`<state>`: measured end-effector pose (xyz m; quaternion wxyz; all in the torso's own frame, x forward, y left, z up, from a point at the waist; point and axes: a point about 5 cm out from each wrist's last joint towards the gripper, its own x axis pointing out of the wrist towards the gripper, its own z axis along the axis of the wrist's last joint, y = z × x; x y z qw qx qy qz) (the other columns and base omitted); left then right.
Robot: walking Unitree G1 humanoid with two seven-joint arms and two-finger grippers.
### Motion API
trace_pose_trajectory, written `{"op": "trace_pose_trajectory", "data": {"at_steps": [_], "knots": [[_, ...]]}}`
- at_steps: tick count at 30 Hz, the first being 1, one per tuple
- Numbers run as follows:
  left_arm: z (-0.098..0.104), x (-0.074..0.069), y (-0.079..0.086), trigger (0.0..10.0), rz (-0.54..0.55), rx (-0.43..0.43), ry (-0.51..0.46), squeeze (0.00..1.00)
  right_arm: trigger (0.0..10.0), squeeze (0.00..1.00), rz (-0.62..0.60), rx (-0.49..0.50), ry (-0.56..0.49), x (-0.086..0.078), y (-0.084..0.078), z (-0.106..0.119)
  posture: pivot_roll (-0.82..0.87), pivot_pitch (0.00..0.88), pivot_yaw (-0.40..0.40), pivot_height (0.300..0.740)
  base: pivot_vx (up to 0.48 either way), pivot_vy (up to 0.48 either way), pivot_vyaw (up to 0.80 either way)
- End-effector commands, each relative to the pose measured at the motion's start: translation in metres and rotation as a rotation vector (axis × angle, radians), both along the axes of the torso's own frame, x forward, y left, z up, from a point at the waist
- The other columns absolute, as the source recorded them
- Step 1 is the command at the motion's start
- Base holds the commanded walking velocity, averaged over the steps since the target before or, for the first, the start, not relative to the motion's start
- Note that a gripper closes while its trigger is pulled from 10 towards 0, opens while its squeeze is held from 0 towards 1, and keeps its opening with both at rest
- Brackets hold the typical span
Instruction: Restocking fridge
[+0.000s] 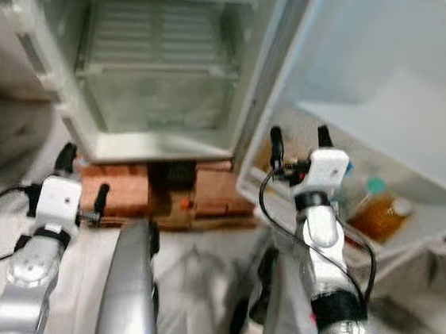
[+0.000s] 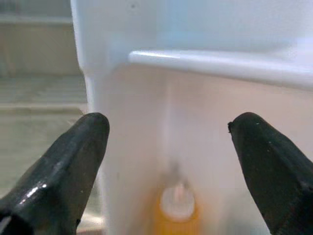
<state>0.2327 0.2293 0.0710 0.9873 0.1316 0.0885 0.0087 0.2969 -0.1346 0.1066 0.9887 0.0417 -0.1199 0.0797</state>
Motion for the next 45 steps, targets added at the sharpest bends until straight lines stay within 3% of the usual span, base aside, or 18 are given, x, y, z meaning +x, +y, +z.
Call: {"op": "trace_pose_trajectory", "data": {"at_steps": [1, 3, 4, 6, 7, 10, 13, 18, 21, 34, 45], "knots": [[-0.004, -0.002, -0.002, 10.0, -0.008, -0.011, 0.016, 0.0, 10.0, 0.83, 0.069, 0.068, 0.025, -0.008, 0.003, 0.002, 0.16, 0.013, -0.034, 0.527, 0.0, 0.0, 0.0], [-0.004, -0.002, -0.002, 10.0, -0.007, -0.013, 0.015, 0.0, 10.0, 0.83, 0.079, 0.082, 0.03, -0.013, 0.002, 0.003, 0.16, 0.007, -0.032, 0.527, 0.0, 0.0, 0.0], [-0.005, -0.001, -0.003, 10.0, -0.006, -0.014, 0.017, 0.0, 10.0, 0.0, 0.098, 0.062, 0.038, -0.02, 0.001, 0.001, 0.14, 0.0, -0.029, 0.527, 0.0, 0.0, 0.0], [-0.009, -0.002, -0.004, 10.0, 0.002, -0.027, 0.024, 0.0, 10.0, 0.0, 0.121, 0.031, 0.099, -0.037, -0.005, -0.007, 0.14, 0.0, -0.034, 0.527, 0.0, 0.0, 0.0], [-0.009, -0.002, -0.004, 10.0, 0.004, -0.03, 0.025, 0.0, 10.0, 0.0, 0.122, 0.034, 0.108, -0.039, -0.005, -0.008, 0.14, 0.0, -0.034, 0.527, 0.0, 0.0, 0.0], [-0.012, -0.001, -0.01, 10.0, -0.004, -0.055, 0.026, 0.0, 10.0, 0.0, -0.025, 0.055, 0.156, -0.041, -0.02, -0.011, 0.12, 0.0, -0.032, 0.527, 0.0, 0.0, 0.0], [-0.01, 0.003, -0.016, 10.0, -0.018, -0.065, 0.019, 0.0, 10.0, 0.0, -0.089, -0.009, 0.243, -0.032, -0.02, -0.011, 0.11, 0.0, -0.016, 0.527, 0.0, 0.0, 0.0], [-0.007, 0.009, -0.023, 10.0, -0.071, -0.062, 0.008, 0.0, 10.0, 0.0, -0.009, 0.045, 0.127, -0.02, -0.01, 0.014, 0.1, 0.0, -0.011, 0.527, 0.0, 0.0, 0.0], [-0.006, 0.012, -0.024, 10.0, -0.084, -0.06, 0.001, 0.0, 10.0, 0.0, -0.02, 0.082, 0.137, -0.018, -0.012, 0.021, 0.11, 0.0, -0.013, 0.542, 0.0, 0.0, 0.0], [-0.008, 0.01, -0.023, 10.0, -0.098, -0.091, 0.014, 0.0, 10.0, 0.0, -0.071, 0.057, 0.165, -0.009, -0.021, 0.023, 0.12, 0.0, -0.017, 0.621, 0.0, 0.0, 0.0], [-0.008, 0.011, -0.022, 10.0, -0.108, -0.086, 0.018, 0.0, 10.0, 0.0, -0.091, 0.068, 0.209, -0.014, -0.022, 0.018, 0.11, 0.0, -0.015, 0.696, 0.0, 0.0, 0.0]]}}
